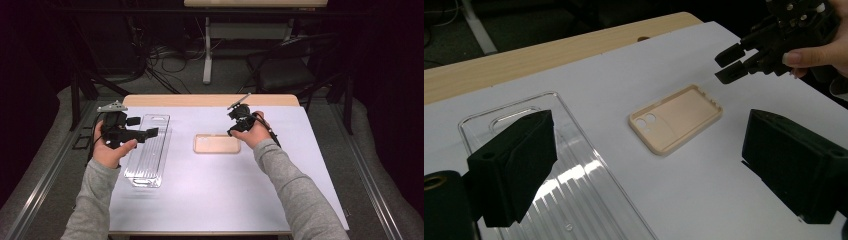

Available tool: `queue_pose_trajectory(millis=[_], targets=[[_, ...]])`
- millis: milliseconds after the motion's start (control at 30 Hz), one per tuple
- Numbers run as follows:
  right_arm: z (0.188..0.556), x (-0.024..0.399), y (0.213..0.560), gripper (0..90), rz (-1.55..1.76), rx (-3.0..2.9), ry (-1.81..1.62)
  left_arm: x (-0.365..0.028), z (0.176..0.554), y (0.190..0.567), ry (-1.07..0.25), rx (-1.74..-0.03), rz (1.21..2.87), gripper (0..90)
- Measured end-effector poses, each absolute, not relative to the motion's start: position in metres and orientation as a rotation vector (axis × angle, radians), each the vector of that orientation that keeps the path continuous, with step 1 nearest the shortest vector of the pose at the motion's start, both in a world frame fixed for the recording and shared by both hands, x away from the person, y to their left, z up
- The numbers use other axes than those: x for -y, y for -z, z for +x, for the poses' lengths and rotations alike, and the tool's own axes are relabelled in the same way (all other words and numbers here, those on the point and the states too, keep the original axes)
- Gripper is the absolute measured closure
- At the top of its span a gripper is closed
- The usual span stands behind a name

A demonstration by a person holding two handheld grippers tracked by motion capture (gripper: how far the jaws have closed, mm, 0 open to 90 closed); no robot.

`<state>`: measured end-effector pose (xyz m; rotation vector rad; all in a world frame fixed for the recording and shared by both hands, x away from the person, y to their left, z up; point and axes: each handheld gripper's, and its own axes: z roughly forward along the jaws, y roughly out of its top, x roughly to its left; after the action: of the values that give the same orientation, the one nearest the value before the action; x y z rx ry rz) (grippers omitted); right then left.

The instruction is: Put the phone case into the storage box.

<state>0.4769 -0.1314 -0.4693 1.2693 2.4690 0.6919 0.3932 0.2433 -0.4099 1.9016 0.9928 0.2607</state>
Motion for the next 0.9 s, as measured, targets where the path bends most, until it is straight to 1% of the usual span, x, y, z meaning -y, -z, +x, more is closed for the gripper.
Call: queue_pose_trajectory(millis=[267, 367, 533, 733, 900], targets=[[0.489, 0.133, 0.472, 52.3, 1.421, -2.450, -0.567, -0.243, 0.394, 0.412, -0.255, -1.001, 1.899, 8.1], [0.494, 0.135, 0.474, 52.9, 1.554, -2.436, -0.544, -0.243, 0.394, 0.412, -0.255, -0.999, 1.897, 8.1], [0.498, 0.134, 0.477, 53.0, 1.649, -2.426, -0.485, -0.245, 0.394, 0.412, -0.254, -1.001, 1.895, 8.3], [0.501, 0.131, 0.482, 56.7, 1.723, -2.434, -0.465, -0.246, 0.395, 0.413, -0.251, -1.005, 1.892, 8.5], [0.505, 0.132, 0.487, 55.5, 1.778, -2.417, -0.449, -0.246, 0.394, 0.412, -0.249, -1.009, 1.884, 9.1]])
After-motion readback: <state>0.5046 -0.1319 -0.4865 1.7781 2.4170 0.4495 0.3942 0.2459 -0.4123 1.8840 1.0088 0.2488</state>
